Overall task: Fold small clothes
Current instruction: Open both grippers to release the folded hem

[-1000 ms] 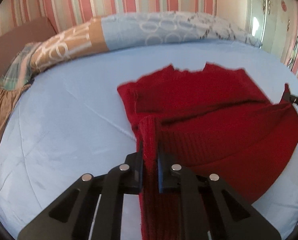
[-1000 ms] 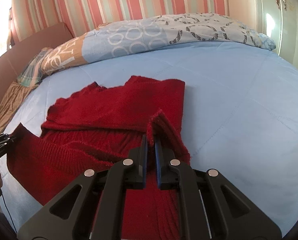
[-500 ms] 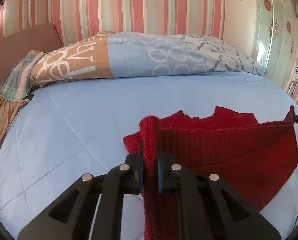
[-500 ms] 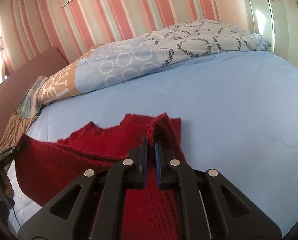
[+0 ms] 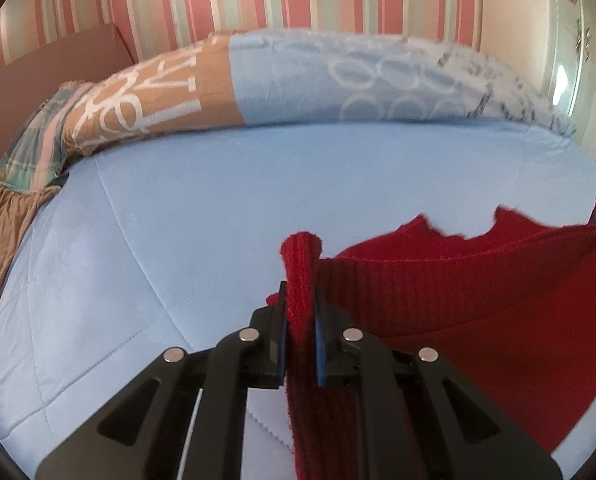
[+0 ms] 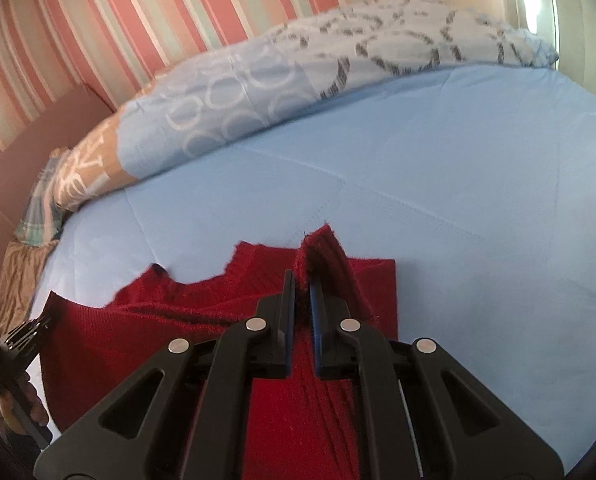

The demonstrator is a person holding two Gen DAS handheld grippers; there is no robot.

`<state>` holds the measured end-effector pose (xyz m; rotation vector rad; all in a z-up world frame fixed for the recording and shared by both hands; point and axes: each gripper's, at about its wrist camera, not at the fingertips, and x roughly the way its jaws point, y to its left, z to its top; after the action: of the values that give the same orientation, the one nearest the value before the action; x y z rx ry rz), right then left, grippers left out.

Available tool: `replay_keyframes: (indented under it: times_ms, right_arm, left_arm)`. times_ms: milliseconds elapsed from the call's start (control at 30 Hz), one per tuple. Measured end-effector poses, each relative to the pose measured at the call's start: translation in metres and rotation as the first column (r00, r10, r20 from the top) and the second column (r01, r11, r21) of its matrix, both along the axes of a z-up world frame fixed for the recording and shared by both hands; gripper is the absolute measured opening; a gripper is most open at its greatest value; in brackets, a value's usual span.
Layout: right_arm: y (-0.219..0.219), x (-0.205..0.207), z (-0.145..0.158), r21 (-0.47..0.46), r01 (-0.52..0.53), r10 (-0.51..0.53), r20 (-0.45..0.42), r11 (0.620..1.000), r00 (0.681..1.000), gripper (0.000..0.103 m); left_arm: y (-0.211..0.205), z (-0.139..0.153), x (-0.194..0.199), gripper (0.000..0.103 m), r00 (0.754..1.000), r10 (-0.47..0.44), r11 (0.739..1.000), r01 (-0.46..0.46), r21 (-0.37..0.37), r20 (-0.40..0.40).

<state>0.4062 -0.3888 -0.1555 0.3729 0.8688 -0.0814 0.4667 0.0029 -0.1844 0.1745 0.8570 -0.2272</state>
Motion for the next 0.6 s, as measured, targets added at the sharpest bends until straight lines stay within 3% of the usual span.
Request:
replay_keyframes:
  times_ms: [200, 333, 367, 467, 600]
  right_arm:
    - [0.000, 0.008, -0.021, -0.010, -0.020, 0.020, -0.021, 1.000, 1.000, 0.013]
    - [0.000, -0.006, -0.007, -0.022, -0.039, 0.040, 0.046, 0.999, 0.998, 0.047]
    - [0.000, -0.015, 0.001, -0.032, -0.044, 0.046, 0.073, 0.999, 0.996, 0.050]
    - [-0.002, -0.031, 0.013, -0.053, -0.052, 0.057, 0.104, 0.997, 0.993, 0.050]
    - [-0.003, -0.041, 0.017, -0.083, -0.062, 0.069, 0.087, 0.995, 0.994, 0.050]
  left_arm:
    - [-0.010, -0.022, 0.005, 0.011, 1.000, 0.004, 0.997, -0.003, 0.082, -0.011]
    - [-0.004, -0.018, 0.000, 0.014, 1.000, 0.001, 0.996, 0.000, 0.085, -0.013]
    - [0.000, -0.015, 0.000, 0.014, 1.000, -0.003, 0.997, 0.004, 0.073, -0.020]
    - [0.011, -0.005, -0.003, 0.018, 1.000, -0.017, 0.999, 0.017, 0.036, -0.020]
    - [0.021, 0.004, 0.002, 0.018, 1.000, -0.010, 0.999, 0.010, 0.042, -0.003]
